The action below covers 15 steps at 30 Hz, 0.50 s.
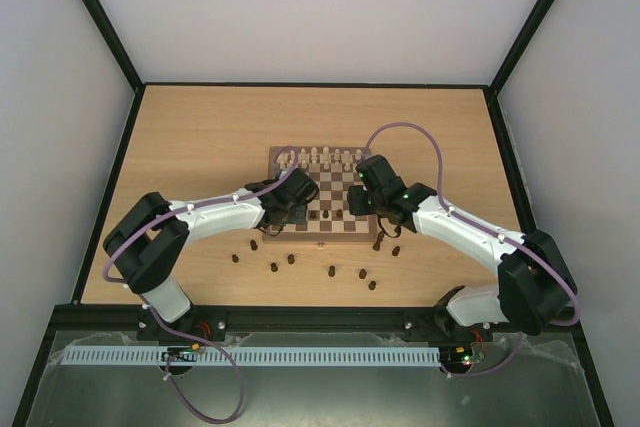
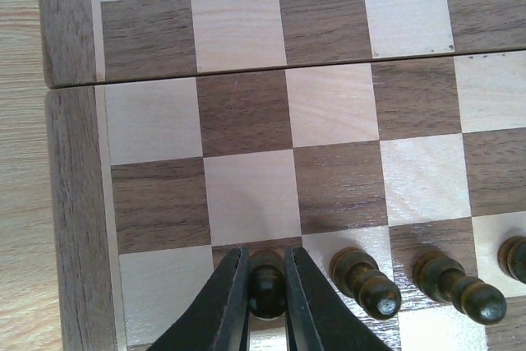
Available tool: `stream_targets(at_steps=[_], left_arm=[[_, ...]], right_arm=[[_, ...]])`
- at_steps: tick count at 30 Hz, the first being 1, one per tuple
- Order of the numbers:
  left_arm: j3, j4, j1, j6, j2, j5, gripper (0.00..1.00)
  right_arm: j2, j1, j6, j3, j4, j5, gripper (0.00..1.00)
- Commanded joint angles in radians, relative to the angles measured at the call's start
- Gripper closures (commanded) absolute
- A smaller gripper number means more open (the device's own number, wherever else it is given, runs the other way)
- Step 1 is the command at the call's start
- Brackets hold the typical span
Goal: Set up the chess pieces on the board
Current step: Place the chess piece on the chessboard.
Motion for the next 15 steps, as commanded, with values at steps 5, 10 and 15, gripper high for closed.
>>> stream_targets(at_steps=[5, 10, 15], left_arm=[[0.024, -0.027, -0.009, 0.004, 0.007, -0.012, 0.86], [0.024, -0.037, -0.016, -0.003, -0.005, -0.02, 0.73], [0.028, -0.06, -0.021, -0.011, -0.036, -0.035, 0.72]], right_arm=[[-0.013, 0.0, -0.008, -0.007, -0.02, 0.008, 0.47], [-0.011, 0.0, -0.009, -0.005, -0.02, 0.005, 0.47], [-0.011, 0.0, -0.009, -0.005, -0.019, 0.003, 0.47]])
